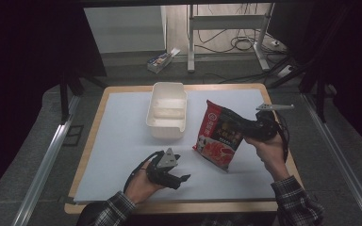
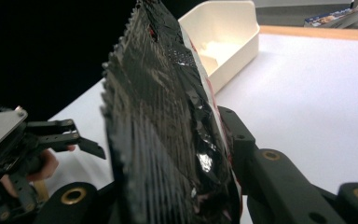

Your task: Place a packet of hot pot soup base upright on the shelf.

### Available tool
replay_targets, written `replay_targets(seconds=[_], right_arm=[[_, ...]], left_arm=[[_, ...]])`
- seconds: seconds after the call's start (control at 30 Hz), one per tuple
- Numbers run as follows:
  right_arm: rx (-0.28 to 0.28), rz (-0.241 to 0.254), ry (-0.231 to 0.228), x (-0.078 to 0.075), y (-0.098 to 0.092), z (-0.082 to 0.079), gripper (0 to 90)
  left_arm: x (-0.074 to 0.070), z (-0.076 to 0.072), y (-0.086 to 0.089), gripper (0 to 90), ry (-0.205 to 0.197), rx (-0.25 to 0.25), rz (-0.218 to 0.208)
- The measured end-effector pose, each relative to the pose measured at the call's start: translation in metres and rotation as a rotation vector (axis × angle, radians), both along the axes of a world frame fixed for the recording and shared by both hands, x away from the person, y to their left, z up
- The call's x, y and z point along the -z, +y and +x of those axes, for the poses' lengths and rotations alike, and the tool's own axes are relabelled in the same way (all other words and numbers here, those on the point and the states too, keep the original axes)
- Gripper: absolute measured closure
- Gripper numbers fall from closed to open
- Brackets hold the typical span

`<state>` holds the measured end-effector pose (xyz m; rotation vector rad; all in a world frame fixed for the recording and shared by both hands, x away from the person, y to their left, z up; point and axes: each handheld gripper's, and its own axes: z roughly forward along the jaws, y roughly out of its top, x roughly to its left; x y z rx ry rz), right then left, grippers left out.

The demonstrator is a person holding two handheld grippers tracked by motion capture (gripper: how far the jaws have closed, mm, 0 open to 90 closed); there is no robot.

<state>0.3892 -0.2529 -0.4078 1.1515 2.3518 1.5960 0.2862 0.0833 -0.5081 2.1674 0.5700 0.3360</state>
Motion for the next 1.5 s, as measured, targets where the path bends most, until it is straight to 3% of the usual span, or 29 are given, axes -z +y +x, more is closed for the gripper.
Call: replay_targets(seconds=[0.07, 0.4, 0.67, 0.83, 1.23, 1.5], right_arm=[[0.003, 0.007, -0.002, -0.004, -0.001, 0.002, 72.3], [0.004, 0.004, -0.025, -0.025, 0.005, 0.014, 71.9], [0.006, -0.003, -0.029, -0.035, 0.013, 0.026, 71.5], [0.015, 0.015, -0.022, -0.039, 0.016, 0.033, 71.5], [0.034, 0.012, -0.063, -0.058, 0.031, 0.048, 71.1], [0.038, 0.018, -0.064, -0.063, 0.042, 0.061, 70.9]], left_arm=[[-0.001, -0.004, 0.004, 14.5, 0.006, -0.009, -0.019], [-0.001, -0.016, 0.018, 8.9, 0.004, -0.042, -0.045], [0.002, -0.021, 0.025, 7.4, 0.018, -0.064, -0.044], [0.004, -0.023, 0.025, 6.3, 0.016, -0.065, -0.026], [0.009, -0.030, 0.025, 3.7, -0.018, -0.071, 0.040], [0.010, -0.033, 0.028, 3.4, -0.016, -0.086, 0.047]])
